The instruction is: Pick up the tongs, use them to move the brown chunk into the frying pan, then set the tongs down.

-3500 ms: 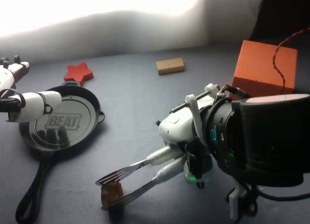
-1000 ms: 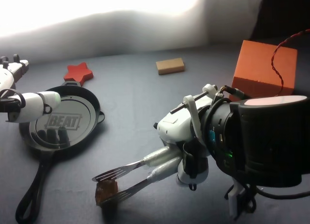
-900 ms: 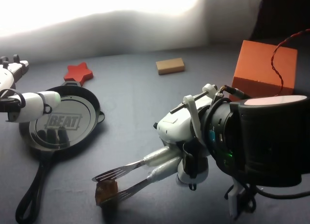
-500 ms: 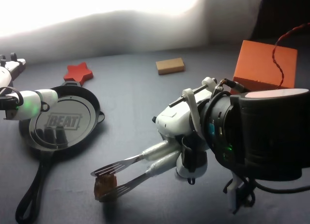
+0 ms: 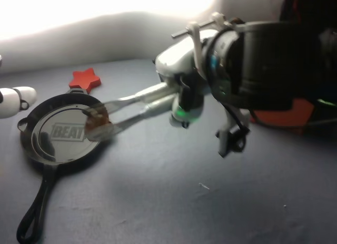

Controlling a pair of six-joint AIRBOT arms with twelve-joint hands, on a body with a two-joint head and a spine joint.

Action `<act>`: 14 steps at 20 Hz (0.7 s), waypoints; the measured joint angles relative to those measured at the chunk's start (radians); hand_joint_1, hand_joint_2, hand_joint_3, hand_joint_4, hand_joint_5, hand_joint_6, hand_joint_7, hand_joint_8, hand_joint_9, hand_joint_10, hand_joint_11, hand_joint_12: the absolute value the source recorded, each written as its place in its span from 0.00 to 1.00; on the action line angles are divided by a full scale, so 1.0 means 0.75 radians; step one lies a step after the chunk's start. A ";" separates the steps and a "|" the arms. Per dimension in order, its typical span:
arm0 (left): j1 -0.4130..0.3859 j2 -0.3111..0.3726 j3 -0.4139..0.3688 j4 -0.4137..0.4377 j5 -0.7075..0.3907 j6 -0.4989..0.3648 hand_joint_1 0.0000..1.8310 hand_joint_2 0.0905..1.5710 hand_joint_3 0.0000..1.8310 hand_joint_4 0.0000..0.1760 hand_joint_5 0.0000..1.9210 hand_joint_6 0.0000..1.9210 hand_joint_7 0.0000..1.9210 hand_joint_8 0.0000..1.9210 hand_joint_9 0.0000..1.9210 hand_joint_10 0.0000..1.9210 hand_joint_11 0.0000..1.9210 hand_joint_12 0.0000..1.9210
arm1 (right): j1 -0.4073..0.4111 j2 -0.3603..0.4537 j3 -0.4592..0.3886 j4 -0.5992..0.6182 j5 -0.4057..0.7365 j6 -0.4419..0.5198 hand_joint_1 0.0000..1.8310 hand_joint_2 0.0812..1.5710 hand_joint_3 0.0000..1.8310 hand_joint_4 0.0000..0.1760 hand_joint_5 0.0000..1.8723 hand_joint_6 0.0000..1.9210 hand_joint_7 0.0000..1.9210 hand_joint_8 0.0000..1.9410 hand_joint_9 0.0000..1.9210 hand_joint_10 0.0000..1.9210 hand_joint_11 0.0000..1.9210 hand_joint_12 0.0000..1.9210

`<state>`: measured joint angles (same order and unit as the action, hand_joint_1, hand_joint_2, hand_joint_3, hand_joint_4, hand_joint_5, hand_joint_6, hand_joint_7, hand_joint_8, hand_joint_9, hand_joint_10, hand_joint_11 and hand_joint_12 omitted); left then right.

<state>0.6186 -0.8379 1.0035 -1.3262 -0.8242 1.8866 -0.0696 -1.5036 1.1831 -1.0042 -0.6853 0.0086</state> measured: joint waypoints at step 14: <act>0.081 0.002 0.066 0.009 0.003 -0.024 0.00 0.81 0.00 0.00 0.01 0.00 0.05 0.00 0.05 0.00 0.00 0.18 | -0.068 -0.307 0.465 -0.015 0.243 -0.053 0.55 0.86 0.00 1.00 0.65 1.00 0.69 1.00 0.72 1.00 0.77 1.00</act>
<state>0.6796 -0.8368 1.0531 -1.3197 -0.8219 1.8683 -0.1207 -1.7336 1.5322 -1.0153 -0.5030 -0.0311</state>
